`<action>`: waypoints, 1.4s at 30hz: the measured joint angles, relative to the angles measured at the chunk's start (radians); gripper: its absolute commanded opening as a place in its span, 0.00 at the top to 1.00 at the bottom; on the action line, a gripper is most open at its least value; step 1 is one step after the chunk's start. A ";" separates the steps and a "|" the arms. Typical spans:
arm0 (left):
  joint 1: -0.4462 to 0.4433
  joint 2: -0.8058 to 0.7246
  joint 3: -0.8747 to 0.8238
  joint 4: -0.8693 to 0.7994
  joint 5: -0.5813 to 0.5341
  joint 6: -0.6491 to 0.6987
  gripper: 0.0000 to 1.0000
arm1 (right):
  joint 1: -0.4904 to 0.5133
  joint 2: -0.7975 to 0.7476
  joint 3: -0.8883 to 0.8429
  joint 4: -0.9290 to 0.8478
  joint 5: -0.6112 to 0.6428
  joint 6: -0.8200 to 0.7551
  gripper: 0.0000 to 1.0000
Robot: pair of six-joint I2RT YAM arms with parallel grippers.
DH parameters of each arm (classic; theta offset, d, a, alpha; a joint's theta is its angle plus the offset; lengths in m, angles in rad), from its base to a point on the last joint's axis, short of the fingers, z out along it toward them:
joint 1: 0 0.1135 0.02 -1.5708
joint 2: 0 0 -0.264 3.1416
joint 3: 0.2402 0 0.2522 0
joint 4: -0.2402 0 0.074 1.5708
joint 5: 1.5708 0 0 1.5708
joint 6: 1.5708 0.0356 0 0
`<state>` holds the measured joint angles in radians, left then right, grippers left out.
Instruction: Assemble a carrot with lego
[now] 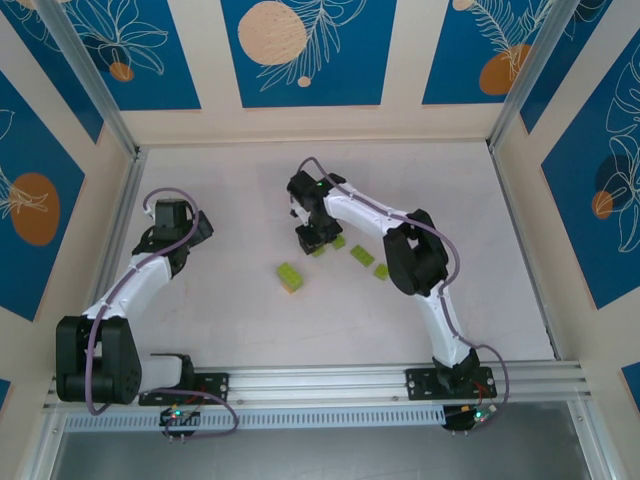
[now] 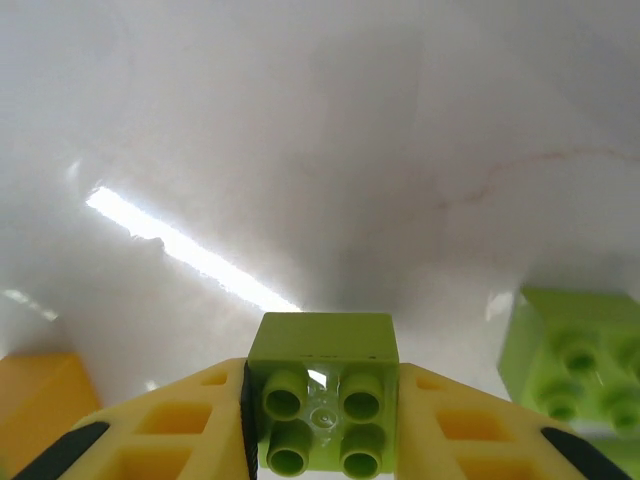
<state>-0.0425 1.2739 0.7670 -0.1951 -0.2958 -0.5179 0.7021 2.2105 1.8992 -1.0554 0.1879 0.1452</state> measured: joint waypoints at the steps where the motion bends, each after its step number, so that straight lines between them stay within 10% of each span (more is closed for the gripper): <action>1: 0.000 0.000 0.000 0.000 0.000 0.000 0.01 | 0.003 -0.028 -0.003 -0.011 -0.005 0.003 0.66; 12: 0.000 0.000 0.000 0.000 0.000 0.000 0.01 | 0.122 -0.230 -0.055 -0.062 -0.065 0.057 0.66; 42: 0.000 -0.002 0.000 0.000 0.000 0.000 0.01 | 0.183 -0.156 -0.035 -0.060 -0.083 0.117 0.66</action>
<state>-0.0422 1.2724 0.7670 -0.1955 -0.2958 -0.5179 0.8848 2.0541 1.8637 -1.1152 0.1047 0.2623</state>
